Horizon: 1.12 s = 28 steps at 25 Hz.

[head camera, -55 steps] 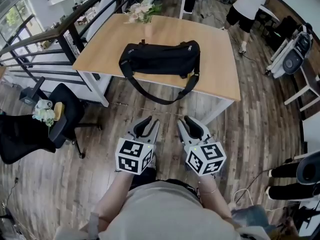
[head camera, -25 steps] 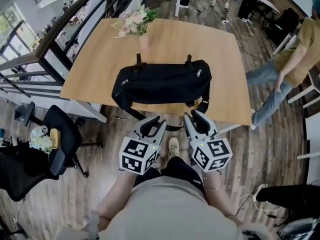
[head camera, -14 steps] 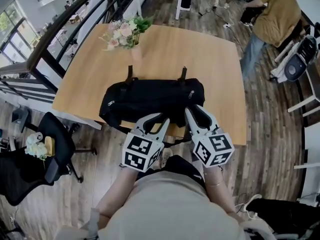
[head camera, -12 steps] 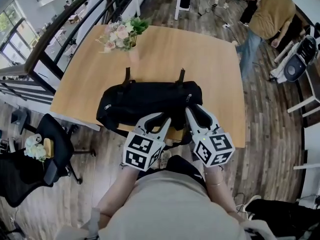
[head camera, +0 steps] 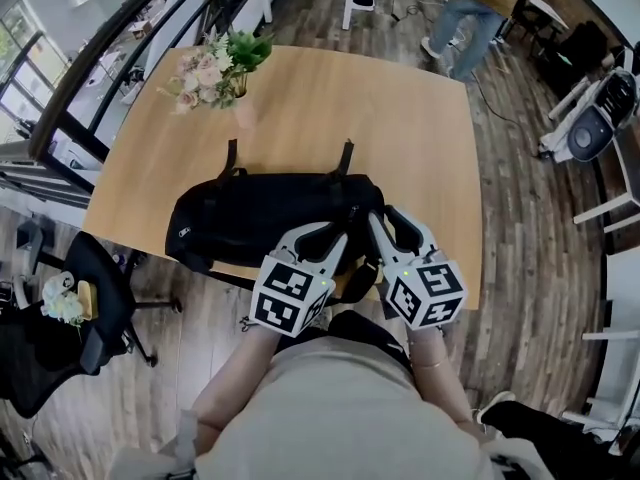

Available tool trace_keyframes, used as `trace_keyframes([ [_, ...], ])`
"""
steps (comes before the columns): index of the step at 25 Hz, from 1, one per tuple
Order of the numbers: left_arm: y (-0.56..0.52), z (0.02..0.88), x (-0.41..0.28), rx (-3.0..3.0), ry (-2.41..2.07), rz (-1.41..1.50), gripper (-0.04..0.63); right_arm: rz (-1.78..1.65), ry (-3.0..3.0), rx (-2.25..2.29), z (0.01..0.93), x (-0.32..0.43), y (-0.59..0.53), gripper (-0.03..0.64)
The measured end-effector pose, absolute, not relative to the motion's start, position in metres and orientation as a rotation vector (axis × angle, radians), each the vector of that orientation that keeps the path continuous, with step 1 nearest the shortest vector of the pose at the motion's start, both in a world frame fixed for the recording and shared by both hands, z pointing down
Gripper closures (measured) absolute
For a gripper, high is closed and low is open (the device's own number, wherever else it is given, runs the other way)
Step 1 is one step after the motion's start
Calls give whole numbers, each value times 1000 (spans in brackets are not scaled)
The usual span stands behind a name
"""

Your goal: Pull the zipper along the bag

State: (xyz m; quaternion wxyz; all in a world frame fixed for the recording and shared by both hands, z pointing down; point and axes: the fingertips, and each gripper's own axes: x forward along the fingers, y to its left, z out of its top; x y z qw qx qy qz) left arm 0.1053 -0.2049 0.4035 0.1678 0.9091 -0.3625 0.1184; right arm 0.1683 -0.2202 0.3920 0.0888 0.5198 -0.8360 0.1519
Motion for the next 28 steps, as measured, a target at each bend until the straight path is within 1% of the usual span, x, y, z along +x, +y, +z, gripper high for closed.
trace_keyframes([
  [11,-227,416,111,2506,-1047,297,506,590,-2487,1465,420,174,-236,477],
  [19,-230,424,116,2499,-1032,319,506,655,-2508,1434,430,172,-238,474],
  [26,-233,428,120,2504,-992,343,506,665,-2515,1446,433,170,-239,514],
  [28,-234,426,120,2506,-980,334,506,674,-2517,1448,434,171,-240,514],
])
